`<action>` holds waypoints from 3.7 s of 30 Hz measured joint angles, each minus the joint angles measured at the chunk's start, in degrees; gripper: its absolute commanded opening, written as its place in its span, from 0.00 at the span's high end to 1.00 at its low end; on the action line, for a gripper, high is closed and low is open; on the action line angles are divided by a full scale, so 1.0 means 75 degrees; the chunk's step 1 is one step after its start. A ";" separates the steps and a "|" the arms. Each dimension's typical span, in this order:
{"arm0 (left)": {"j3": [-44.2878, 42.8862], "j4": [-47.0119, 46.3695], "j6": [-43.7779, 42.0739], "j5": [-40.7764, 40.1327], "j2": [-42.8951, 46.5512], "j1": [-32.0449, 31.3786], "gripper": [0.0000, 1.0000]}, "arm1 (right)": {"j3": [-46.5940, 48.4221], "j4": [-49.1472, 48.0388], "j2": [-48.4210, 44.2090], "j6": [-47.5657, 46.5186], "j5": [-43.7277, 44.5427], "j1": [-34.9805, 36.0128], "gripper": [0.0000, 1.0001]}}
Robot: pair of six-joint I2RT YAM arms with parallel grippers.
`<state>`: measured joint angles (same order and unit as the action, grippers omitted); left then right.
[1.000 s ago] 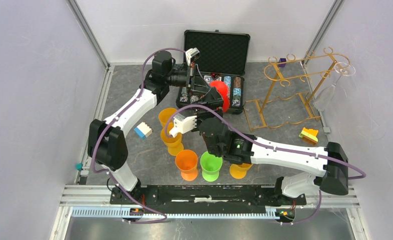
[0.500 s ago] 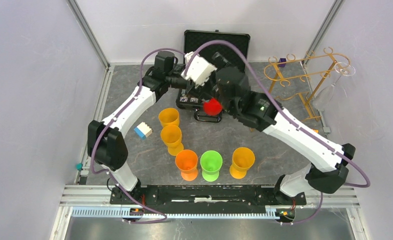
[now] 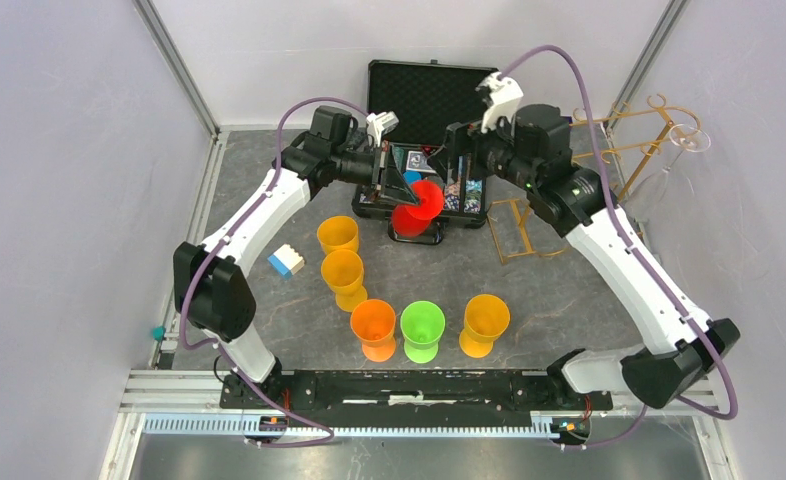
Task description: Place the wine glass upside down on the wine glass rack
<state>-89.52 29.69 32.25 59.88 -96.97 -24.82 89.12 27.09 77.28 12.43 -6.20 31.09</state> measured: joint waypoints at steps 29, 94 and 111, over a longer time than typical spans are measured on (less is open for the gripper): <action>0.1090 -0.3631 0.2264 -0.0119 0.0490 0.0050 0.98 | -0.3206 -0.2987 -0.0697 0.4736 -0.3474 -0.1262 0.54; 0.1425 -0.3022 0.1944 -0.0379 0.0606 0.0522 0.00 | -0.3617 -0.2270 -0.1195 0.4433 -0.4205 -0.1472 1.00; 0.1425 -0.2940 0.1880 -0.0385 0.0606 0.0522 0.00 | -0.3366 -0.0020 -0.1547 0.3401 -0.4197 -0.1483 1.00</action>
<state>-78.83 7.64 46.35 56.99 -92.42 -20.91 63.88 26.94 65.67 37.93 -37.67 19.97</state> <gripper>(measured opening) 0.993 0.014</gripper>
